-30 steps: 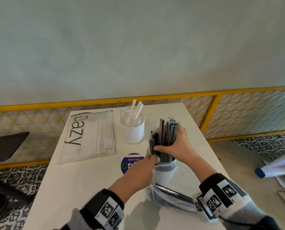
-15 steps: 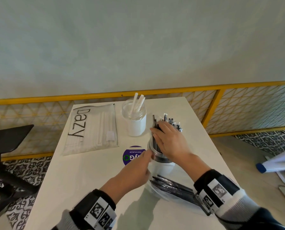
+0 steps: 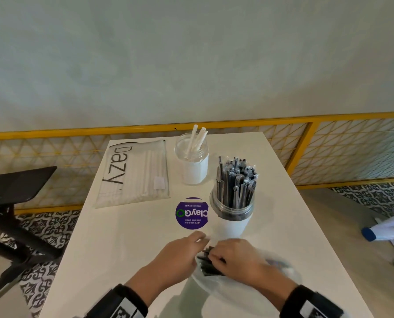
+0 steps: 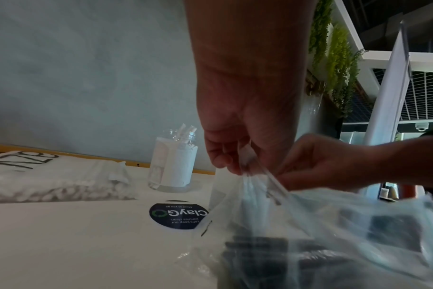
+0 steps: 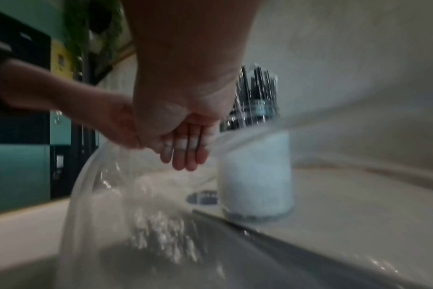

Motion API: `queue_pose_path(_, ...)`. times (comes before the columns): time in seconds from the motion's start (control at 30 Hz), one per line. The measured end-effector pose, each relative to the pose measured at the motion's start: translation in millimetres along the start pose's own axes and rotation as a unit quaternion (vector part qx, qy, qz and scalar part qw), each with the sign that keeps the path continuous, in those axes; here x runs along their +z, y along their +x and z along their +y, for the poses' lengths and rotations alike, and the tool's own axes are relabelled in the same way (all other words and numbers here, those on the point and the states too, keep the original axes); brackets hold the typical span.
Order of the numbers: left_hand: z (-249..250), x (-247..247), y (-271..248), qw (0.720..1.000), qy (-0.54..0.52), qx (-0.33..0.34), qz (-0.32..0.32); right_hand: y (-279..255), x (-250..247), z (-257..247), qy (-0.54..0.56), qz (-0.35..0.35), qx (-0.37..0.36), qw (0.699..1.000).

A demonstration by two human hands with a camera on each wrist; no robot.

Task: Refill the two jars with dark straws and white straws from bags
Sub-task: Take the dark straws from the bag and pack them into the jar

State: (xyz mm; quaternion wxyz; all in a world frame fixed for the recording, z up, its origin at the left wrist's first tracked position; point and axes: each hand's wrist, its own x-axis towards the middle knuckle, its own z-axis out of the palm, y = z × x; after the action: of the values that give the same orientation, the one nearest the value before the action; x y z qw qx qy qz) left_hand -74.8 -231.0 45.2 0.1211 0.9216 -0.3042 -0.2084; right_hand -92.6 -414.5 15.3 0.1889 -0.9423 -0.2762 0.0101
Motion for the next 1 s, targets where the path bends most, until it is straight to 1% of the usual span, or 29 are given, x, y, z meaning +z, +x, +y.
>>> queue_pose_path(0.03,1,-1,-1,1.000,-0.001,-0.003,-0.005,1,7,3,-0.035,-0.076,0.043,0.996)
queue_pose_path(0.07,1,-2,-2,1.000,-0.007,-0.009,-0.009,0,12,9,-0.073,-0.121,0.083,0.986)
queue_pose_path(0.1,1,-4,-2,1.000,-0.017,-0.016,-0.011,0,16,13,-0.087,-0.156,0.124,0.976)
queue_pose_path(0.13,1,-6,-3,0.999,-0.024,-0.022,-0.014,-2,21,17,-0.079,-0.184,0.155,0.967)
queue_pose_path(0.17,1,-7,-3,0.999,-0.026,-0.027,-0.018,-4,27,20,-0.063,-0.203,0.174,0.962)
queue_pose_path(0.2,1,-9,-3,0.999,-0.020,-0.032,-0.023,-5,32,22,-0.047,-0.214,0.177,0.959)
queue_pose_path(0.3,1,-9,-4,0.998,-0.010,-0.041,-0.041,-6,39,24,-0.042,-0.217,0.149,0.964)
queue_pose_path(0.4,-3,-6,-8,0.997,-0.019,-0.054,-0.042,-7,39,22,-0.031,-0.226,0.134,0.964)
queue_pose_path(0.57,-7,2,-9,0.998,-0.028,-0.057,-0.031,-4,48,17,-0.125,-0.236,0.122,0.956)
queue_pose_path(0.7,-7,7,-7,0.998,-0.021,-0.053,-0.035,2,56,14,-0.169,-0.241,0.128,0.947)
queue_pose_path(0.8,-8,12,-4,0.998,-0.011,-0.051,-0.044,4,62,18,-0.154,-0.237,0.136,0.950)
queue_pose_path(0.93,-9,14,-3,0.998,0.010,-0.055,-0.042,1,57,22,-0.093,-0.236,0.167,0.953)
queue_pose_path(1.0,-12,15,-3,0.997,0.024,-0.058,-0.037,-4,50,24,-0.040,-0.205,0.179,0.962)
